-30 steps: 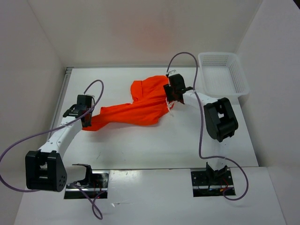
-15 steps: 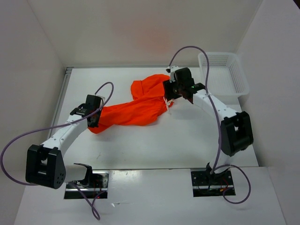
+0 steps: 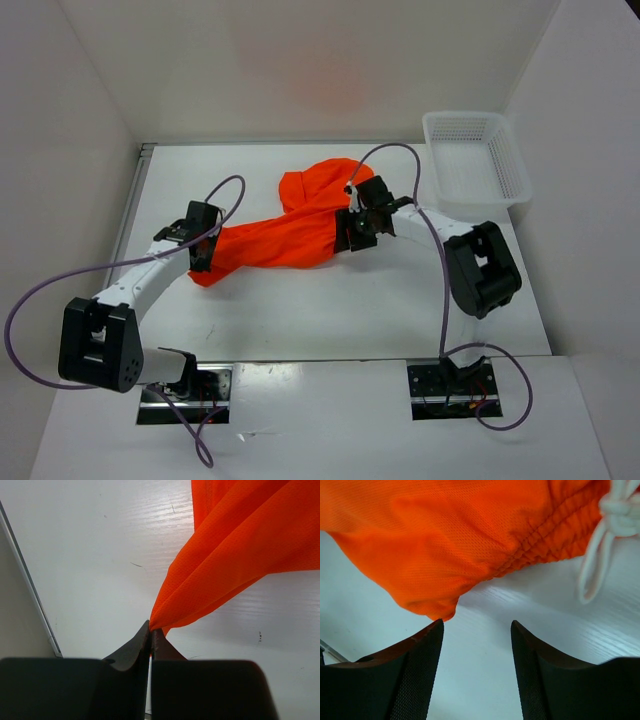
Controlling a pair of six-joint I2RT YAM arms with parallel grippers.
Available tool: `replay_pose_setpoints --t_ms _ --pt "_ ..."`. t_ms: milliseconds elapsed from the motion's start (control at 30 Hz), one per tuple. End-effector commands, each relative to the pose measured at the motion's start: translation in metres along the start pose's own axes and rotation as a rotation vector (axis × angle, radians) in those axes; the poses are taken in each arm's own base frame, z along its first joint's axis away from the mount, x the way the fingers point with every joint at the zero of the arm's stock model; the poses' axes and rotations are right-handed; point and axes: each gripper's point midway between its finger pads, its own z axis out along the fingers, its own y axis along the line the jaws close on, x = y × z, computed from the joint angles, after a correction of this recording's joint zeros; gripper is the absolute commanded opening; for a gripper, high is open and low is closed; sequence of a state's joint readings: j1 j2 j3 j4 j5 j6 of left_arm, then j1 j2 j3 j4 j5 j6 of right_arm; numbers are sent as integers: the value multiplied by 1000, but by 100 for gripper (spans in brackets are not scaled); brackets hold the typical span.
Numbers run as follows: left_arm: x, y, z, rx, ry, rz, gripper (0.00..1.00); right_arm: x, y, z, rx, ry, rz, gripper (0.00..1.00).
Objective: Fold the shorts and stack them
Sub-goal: Flatten the shorts out
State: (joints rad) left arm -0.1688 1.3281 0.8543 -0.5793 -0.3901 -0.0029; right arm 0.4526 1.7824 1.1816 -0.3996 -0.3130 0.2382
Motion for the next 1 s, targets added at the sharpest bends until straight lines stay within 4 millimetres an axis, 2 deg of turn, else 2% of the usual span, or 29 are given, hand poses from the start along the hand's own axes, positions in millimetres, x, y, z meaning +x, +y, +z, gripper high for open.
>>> replay_pose_setpoints --t_ms 0,33,67,100,133,167,200,233,267,333,433,600,733,800,833,967 --pt "-17 6 -6 -20 -38 -11 0 -34 29 11 -45 -91 42 62" --pt "-17 6 -6 -20 -38 -11 0 -40 25 14 -18 -106 42 62" --pt "-17 6 -6 -20 -38 -11 0 -38 25 25 2 -94 55 62" --pt "-17 6 -6 -20 -38 -11 0 -48 22 28 24 -113 65 62" --pt "-17 6 -6 -20 -38 -11 0 -45 20 34 49 -99 63 62" --pt "-17 6 -6 -20 -38 -11 0 -36 10 48 102 -67 78 62" --pt "-17 6 -6 -20 -38 -11 0 -44 7 52 121 -82 77 59" --pt "-17 6 -6 -20 -38 -11 0 -43 6 56 144 -75 72 57" --pt "-18 7 -8 -21 -47 -14 0 -52 -6 57 218 -112 81 54" --pt "-15 9 -8 -32 -46 -15 0 -69 -6 58 278 -159 36 53" --pt "-12 9 -8 -31 -45 -14 0 -89 -10 54 359 -211 39 60" --pt "-12 10 -8 -40 -44 -14 0 -116 2 38 348 -279 66 64" --pt "-8 9 -7 -40 -35 -11 0 -121 6 30 339 -298 65 66" --pt "-8 9 -7 -40 -35 -11 0 -116 4 32 343 -287 76 66" --pt "-5 9 -5 -39 -27 -8 0 -111 1 43 342 -270 76 66" --pt "-5 9 -5 -39 -27 -8 0 -121 -5 67 361 -273 77 67"
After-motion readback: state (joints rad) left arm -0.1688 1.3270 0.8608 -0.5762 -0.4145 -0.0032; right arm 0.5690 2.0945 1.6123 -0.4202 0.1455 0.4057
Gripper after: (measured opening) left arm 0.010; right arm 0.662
